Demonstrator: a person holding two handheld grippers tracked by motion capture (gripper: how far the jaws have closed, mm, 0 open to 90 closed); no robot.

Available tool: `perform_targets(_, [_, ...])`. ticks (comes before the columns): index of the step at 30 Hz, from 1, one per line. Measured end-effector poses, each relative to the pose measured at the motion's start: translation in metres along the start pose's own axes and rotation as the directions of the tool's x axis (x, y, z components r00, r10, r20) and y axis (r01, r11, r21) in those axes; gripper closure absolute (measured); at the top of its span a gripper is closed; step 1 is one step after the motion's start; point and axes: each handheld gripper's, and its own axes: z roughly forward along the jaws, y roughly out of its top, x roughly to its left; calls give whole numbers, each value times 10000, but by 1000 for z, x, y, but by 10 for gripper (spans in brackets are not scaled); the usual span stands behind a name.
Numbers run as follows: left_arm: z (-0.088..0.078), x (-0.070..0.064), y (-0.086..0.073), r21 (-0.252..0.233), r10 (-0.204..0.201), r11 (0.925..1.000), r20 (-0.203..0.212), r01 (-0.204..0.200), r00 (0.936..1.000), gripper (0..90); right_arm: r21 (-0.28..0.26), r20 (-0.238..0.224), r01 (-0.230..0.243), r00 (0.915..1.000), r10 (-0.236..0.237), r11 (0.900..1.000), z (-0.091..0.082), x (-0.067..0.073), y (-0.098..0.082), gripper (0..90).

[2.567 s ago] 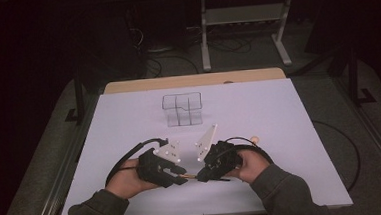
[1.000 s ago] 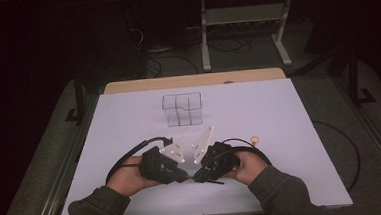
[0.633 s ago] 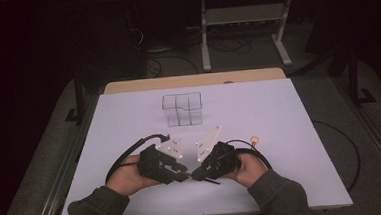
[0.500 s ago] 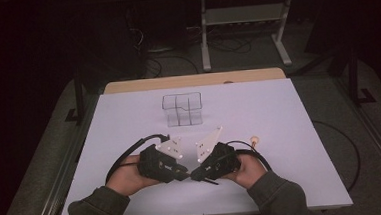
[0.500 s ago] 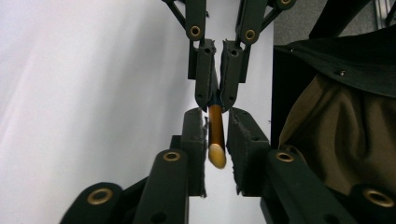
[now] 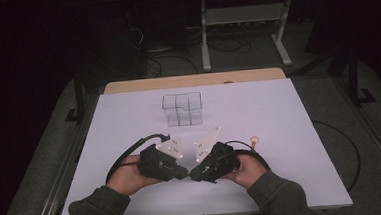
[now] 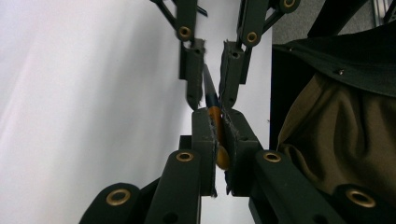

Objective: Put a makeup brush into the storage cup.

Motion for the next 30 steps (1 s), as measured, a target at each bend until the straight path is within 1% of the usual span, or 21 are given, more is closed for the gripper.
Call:
perform_targets(2, [0,0,-1,18,27,10000,-32,-27,10000,840,92,-35,-41,10000,41,9999,-2,0,0,749])
perform_targets(3, [0,0,-1,-2,-44,10000,-37,44,10000,840,166,30,-27,10000,27,9999,-3,0,1,749])
perform_targets(5, [0,1,-1,68,-11,10000,-22,12,10000,840,249,60,72,10000,-73,9997,-4,0,4,749])
perform_targets(7, [0,1,-1,65,-47,10000,6,47,10000,840,472,95,130,9999,-135,9988,-4,1,8,749])
perform_targets(9, [0,0,0,80,-46,10000,31,45,10000,840,611,51,135,9999,-139,9980,-4,1,11,749])
perform_targets(10, [0,0,1,94,57,9999,-10,-57,10000,840,682,19,121,9999,-122,9976,-4,1,13,749])
perform_targets(11, [0,0,1,93,69,9999,-15,-69,10000,840,767,-56,79,10000,-75,9970,-3,1,14,749])
perform_targets(12, [-1,0,2,83,139,9999,1,-139,9999,840,806,-89,161,9998,-154,9966,-2,0,15,749])
perform_targets(14, [-2,0,3,120,169,9998,-21,-169,9999,840,889,-188,173,9997,-157,9959,0,0,18,752])
perform_targets(15, [-2,0,3,93,126,9999,-20,-126,9999,840,929,-255,197,9995,-174,9955,1,0,19,758])
perform_targets(17, [-2,-1,3,74,75,9999,20,-75,10000,840,995,-327,238,9993,-206,9948,3,-1,20,798])
perform_targets(18, [-2,-1,3,222,171,9996,45,-172,9998,840,1008,-342,255,9992,-221,9946,4,-1,21,809])
perform_targets(19, [-2,-2,3,216,189,9996,20,-189,9998,840,992,-426,210,9990,-168,9948,5,-1,21,811])
perform_targets(21, [-2,-1,2,216,164,9996,58,-166,9998,835,999,-460,294,9986,-249,9946,6,-2,20,818])
perform_targets(23, [-3,-1,1,-148,-46,9999,26,47,10000,816,941,-506,255,9985,-208,9952,6,-2,20,821])
perform_targets(24, [-4,0,0,-190,-16,9998,-6,16,10000,781,913,-523,148,9986,-101,9957,6,-2,20,822])
perform_targets(26, [-8,1,-1,-349,-164,9993,-121,160,9998,698,890,-504,66,9987,-21,9960,5,-3,18,822])
perform_targets(27, [-10,1,-3,-443,-225,9988,-171,217,9996,685,850,-467,-22,9989,62,9964,4,-4,17,822])
perform_targets(28, [-13,1,-5,-438,-362,9984,-265,351,9990,677,765,-499,-18,9987,56,9971,4,-5,16,821])
perform_targets(29, [-14,1,-6,-450,-417,9982,-312,403,9986,659,573,-524,-57,9986,87,9983,3,-7,13,822])
perform_targets(30, [-15,1,-8,-521,-495,9975,-375,475,9981,648,501,-551,-68,9984,96,9987,2,-8,12,821])
